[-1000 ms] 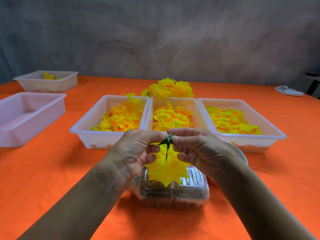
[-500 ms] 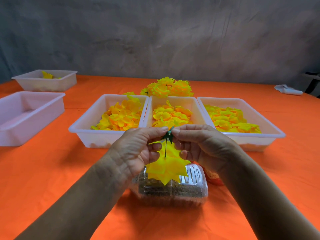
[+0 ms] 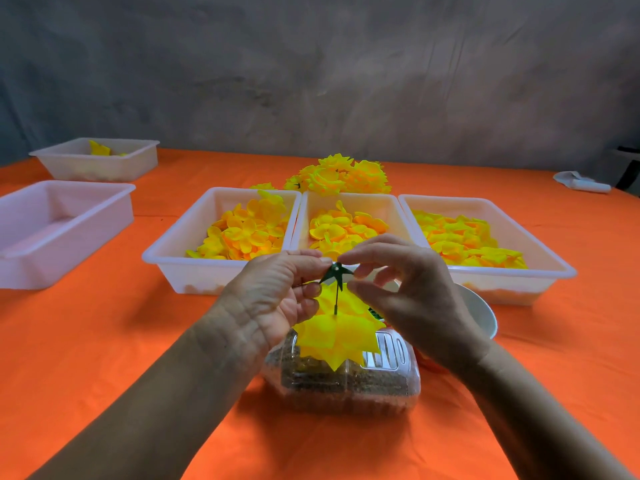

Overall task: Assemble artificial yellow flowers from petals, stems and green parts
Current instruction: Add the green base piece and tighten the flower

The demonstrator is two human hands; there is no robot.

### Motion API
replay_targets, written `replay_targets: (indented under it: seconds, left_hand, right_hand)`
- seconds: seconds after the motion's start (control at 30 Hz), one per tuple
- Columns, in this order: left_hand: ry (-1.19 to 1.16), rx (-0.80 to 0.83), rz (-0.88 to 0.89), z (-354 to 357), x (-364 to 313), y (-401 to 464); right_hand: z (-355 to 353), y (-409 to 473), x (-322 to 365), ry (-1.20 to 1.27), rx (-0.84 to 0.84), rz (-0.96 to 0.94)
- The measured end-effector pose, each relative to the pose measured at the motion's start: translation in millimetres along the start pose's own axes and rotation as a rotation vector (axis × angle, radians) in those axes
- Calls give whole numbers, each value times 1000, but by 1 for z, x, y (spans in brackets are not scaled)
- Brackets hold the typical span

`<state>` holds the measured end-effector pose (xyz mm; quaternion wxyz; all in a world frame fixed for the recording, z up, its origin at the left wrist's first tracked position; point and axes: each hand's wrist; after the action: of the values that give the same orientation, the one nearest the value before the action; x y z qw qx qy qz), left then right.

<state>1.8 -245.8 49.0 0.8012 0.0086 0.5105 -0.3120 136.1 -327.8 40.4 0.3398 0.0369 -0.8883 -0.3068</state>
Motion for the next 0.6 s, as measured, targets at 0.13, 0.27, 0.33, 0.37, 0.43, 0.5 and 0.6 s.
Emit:
replay_targets:
  seconds: [0.13, 0.27, 0.33, 0.37, 0.43, 0.5, 0.6]
  left_hand:
    - [6, 7, -21, 1, 2, 0]
    - [53, 49, 12, 0, 2, 0]
    - [87, 73, 35, -1, 2, 0]
    - [99, 79, 49, -2, 2, 0]
    - [117, 70, 77, -6, 2, 0]
    - [143, 51, 116, -9, 4, -2]
    - [241, 48, 235, -15, 11, -6]
  right_hand:
    - [4, -1, -5, -310, -133, -301]
    - [8, 0, -8, -335, -222, -362]
    - [9, 0, -9, -298, -266, -314]
    - [10, -1, -10, -275, -286, -279]
    - [12, -1, -10, -248, -323, -209]
    - [14, -1, -10, -242, -347, -164]
    - [17, -2, -10, -248, -367, -142]
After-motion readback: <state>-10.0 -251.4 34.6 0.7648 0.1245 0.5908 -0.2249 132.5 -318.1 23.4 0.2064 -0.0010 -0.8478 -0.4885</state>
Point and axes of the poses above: each hand's wrist, its own y-axis towards the middle knuckle, its own z-axis out of the palm, x = y × z, and after that the axes turned 7 degrees about -y, right-handed
